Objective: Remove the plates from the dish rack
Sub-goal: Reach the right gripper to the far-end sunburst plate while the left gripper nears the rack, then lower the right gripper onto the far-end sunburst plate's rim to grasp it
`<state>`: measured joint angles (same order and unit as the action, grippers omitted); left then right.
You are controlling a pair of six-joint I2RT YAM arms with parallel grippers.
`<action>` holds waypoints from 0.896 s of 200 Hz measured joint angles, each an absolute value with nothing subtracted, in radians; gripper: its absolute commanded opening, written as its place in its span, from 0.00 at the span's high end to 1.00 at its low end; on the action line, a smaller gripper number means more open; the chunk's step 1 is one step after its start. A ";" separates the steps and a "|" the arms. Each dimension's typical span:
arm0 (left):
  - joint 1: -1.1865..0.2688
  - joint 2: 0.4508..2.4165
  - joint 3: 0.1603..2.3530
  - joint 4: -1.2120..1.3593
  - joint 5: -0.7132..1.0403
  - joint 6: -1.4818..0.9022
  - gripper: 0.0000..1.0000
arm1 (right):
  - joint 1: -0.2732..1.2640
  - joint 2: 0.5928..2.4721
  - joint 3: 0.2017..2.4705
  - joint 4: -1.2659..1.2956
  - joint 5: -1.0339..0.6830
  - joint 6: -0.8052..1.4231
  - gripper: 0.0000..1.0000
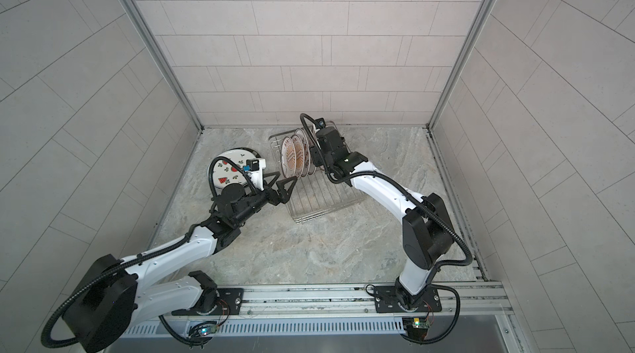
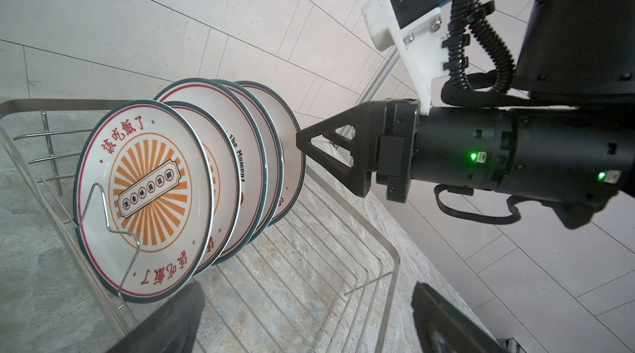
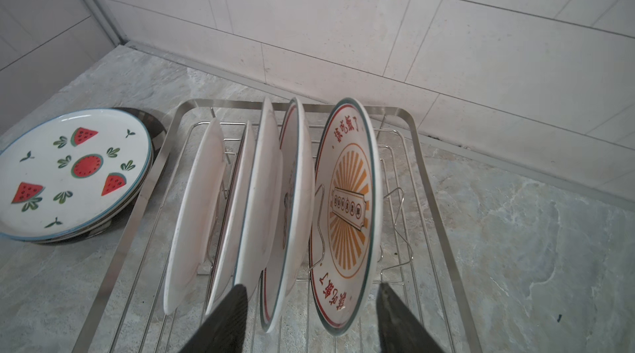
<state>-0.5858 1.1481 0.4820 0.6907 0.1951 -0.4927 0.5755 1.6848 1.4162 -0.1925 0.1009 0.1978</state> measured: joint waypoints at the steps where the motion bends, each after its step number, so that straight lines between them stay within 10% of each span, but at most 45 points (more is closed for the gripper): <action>1: -0.586 1.148 0.482 0.691 0.195 -0.493 0.00 | 0.575 1.685 1.416 -0.192 0.099 0.200 0.50; 179: -0.586 1.096 0.471 0.683 0.150 -0.470 0.00 | 0.621 1.926 1.683 -0.321 0.119 0.187 0.72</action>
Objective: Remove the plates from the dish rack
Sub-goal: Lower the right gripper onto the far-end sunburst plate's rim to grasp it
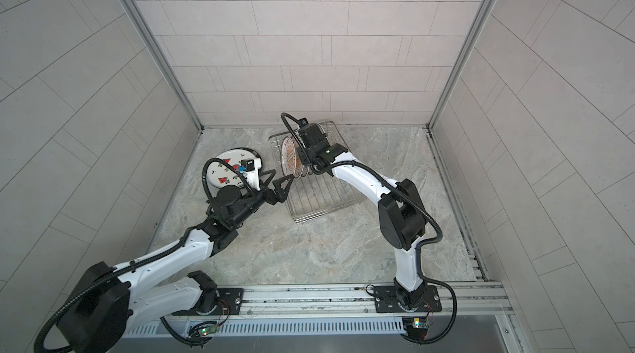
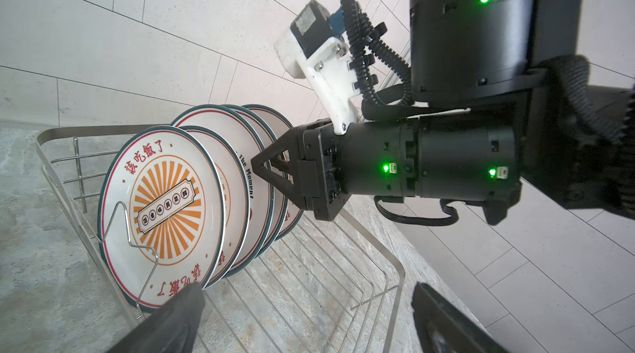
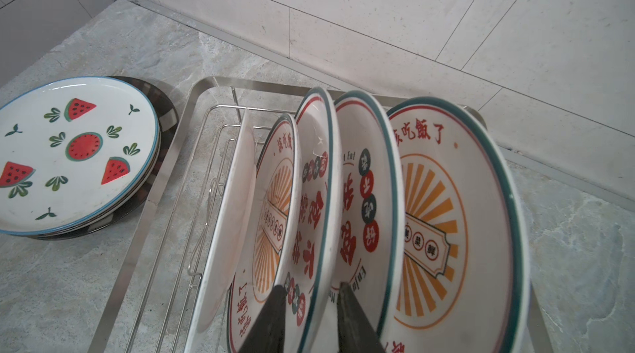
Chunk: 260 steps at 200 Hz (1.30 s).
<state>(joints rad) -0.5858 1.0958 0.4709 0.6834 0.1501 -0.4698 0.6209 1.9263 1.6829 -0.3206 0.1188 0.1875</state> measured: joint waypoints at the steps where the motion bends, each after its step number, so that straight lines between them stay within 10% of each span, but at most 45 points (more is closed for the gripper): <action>1: -0.586 1.096 0.471 0.683 0.150 -0.470 0.00 | 0.621 1.928 1.684 -0.321 0.121 0.187 0.72; 260: -0.585 1.010 0.345 0.692 0.063 -0.454 0.00 | 0.682 2.148 1.970 -0.482 0.400 0.292 0.93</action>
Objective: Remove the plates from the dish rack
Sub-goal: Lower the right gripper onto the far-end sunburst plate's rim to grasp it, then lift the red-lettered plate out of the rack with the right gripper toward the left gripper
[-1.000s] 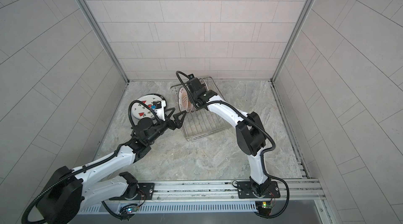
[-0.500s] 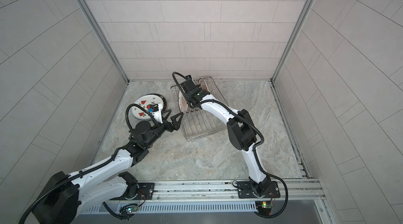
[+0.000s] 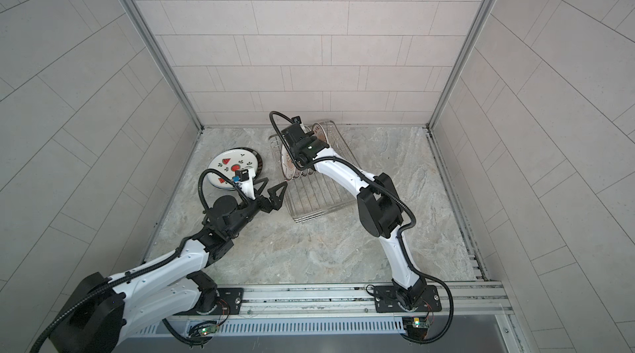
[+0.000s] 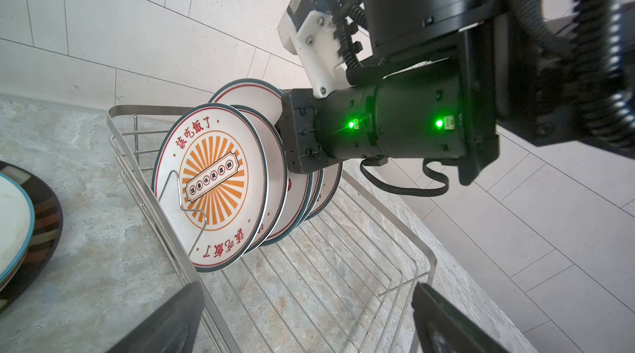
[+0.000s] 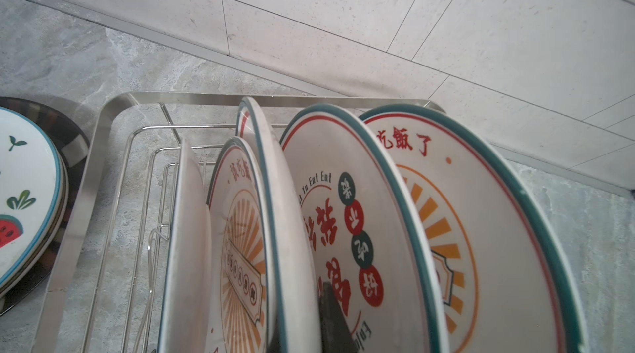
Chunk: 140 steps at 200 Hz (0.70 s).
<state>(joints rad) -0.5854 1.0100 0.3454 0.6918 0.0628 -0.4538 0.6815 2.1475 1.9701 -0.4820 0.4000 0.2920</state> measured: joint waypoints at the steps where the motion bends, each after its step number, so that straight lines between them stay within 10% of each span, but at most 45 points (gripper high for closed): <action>1: -0.585 1.010 0.345 0.691 0.063 -0.454 0.00 | 0.682 2.148 1.971 -0.483 0.402 0.292 0.93; 140: -0.585 0.908 0.319 0.683 0.084 -0.457 0.00 | 0.828 1.893 1.805 -0.463 0.739 0.178 0.94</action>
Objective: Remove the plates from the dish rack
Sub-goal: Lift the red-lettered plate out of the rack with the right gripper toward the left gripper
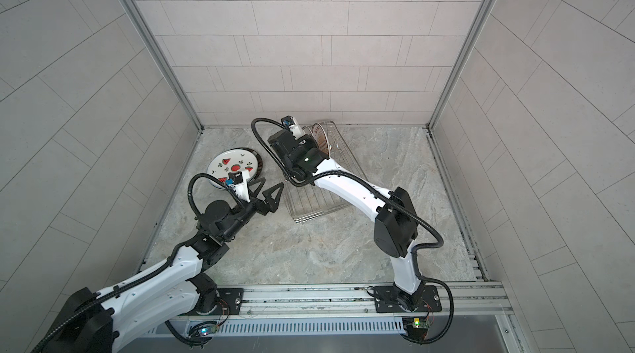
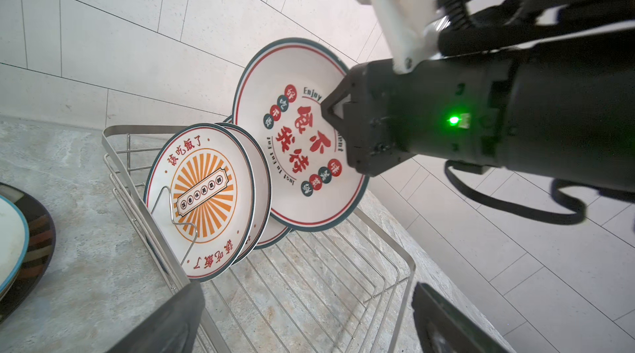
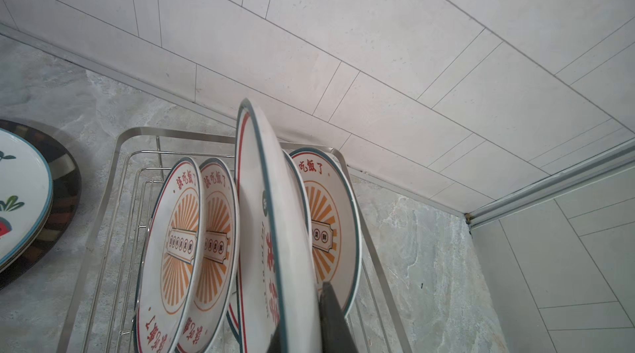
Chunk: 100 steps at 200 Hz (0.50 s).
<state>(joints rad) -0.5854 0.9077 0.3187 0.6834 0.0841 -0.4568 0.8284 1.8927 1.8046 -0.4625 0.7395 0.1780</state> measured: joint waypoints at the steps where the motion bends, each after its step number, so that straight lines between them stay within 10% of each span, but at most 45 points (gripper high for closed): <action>1: -0.585 0.908 0.319 0.683 0.084 -0.457 0.00 | 0.829 1.889 1.801 -0.461 0.741 0.178 0.94; 100: -0.585 0.825 0.308 0.661 0.160 -0.498 0.00 | 0.828 1.257 1.244 -0.302 0.564 0.208 0.96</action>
